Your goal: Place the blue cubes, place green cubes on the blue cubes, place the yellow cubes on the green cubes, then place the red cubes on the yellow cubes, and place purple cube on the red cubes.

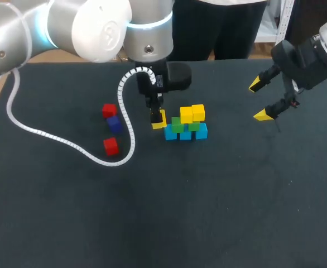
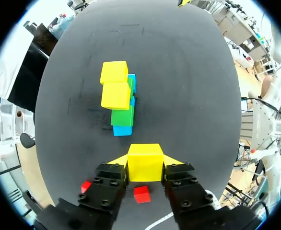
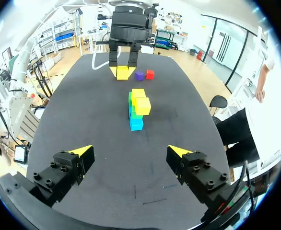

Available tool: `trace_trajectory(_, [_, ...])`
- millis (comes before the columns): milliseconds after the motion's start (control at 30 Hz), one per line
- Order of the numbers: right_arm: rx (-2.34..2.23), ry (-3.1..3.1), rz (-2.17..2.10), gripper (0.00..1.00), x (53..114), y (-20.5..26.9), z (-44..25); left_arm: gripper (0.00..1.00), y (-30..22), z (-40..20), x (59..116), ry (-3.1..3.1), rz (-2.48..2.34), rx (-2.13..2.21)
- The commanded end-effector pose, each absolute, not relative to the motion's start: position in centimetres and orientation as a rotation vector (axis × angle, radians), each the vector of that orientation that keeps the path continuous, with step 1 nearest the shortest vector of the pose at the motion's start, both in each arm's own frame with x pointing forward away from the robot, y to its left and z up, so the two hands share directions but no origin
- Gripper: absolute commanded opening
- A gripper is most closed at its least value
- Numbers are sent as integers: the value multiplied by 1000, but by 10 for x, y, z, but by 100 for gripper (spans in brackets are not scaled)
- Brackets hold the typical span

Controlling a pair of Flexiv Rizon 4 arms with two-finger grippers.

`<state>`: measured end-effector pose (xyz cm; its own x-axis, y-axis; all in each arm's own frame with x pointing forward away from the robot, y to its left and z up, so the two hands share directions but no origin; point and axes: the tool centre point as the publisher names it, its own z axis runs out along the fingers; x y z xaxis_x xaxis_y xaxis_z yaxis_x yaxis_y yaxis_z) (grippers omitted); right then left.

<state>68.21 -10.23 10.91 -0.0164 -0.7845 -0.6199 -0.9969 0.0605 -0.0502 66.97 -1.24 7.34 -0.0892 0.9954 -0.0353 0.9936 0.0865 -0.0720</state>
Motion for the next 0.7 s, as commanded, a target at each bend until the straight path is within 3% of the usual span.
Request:
trace_trajectory(33, [-1771,1849,564,100,681,-103,109,0,-11,74,670,-2299,123,-2106])
trace_trajectory(700, [-1771,1849,564,100,681,-103,109,0,-11,74,671,-2287,109,-2085])
